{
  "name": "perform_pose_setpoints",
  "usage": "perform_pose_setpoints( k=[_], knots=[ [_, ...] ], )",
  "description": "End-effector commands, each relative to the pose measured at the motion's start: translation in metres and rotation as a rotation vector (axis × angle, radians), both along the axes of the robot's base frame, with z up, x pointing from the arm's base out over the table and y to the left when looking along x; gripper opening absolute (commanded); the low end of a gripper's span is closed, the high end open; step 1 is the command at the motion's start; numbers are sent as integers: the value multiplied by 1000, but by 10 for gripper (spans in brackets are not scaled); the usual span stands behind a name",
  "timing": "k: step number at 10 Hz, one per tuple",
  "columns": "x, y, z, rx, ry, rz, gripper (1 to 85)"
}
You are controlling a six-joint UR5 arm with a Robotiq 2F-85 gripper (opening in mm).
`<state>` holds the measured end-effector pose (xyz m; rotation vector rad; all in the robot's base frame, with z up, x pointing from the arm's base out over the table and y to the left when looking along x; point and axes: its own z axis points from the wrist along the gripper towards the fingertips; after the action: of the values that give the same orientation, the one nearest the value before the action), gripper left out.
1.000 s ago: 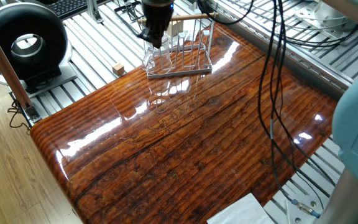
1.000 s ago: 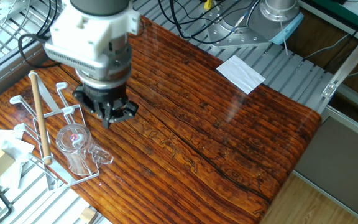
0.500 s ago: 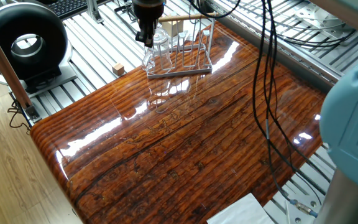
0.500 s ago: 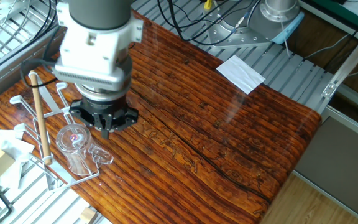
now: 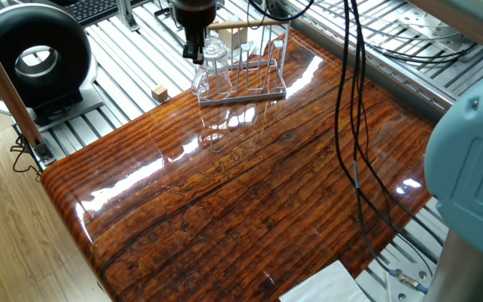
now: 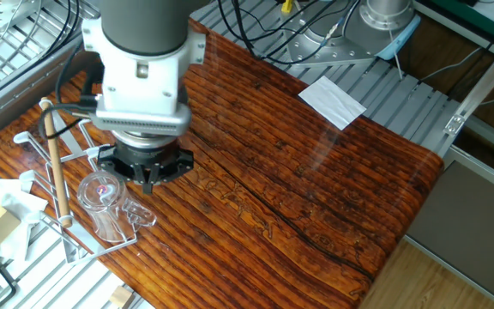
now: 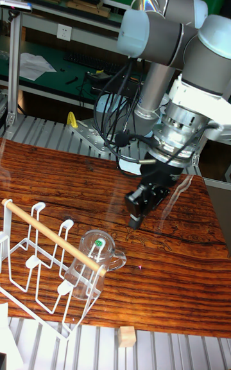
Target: Take the cup off the cup rack
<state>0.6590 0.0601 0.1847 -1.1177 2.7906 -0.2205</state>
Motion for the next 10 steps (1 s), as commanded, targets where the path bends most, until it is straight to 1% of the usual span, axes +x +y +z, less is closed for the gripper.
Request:
perform_pose_setpoints(
  k=[1,2,3,4,5,6,7,8,9,10],
  knots=[
    [4,34,-5,97,3,149,13],
    [2,19,-9,25,30,219,13],
    [-7,4,-13,-44,79,255,13],
    [-9,-9,-15,-112,88,282,13],
    [-3,-8,-15,-128,62,292,13],
    [3,-9,-19,-139,55,305,80],
    [5,-10,-24,-144,58,307,167],
    [5,-14,-25,-165,60,308,177],
    [6,-19,-23,-191,61,336,177],
    [7,-19,-23,-200,61,365,207]
  ],
)
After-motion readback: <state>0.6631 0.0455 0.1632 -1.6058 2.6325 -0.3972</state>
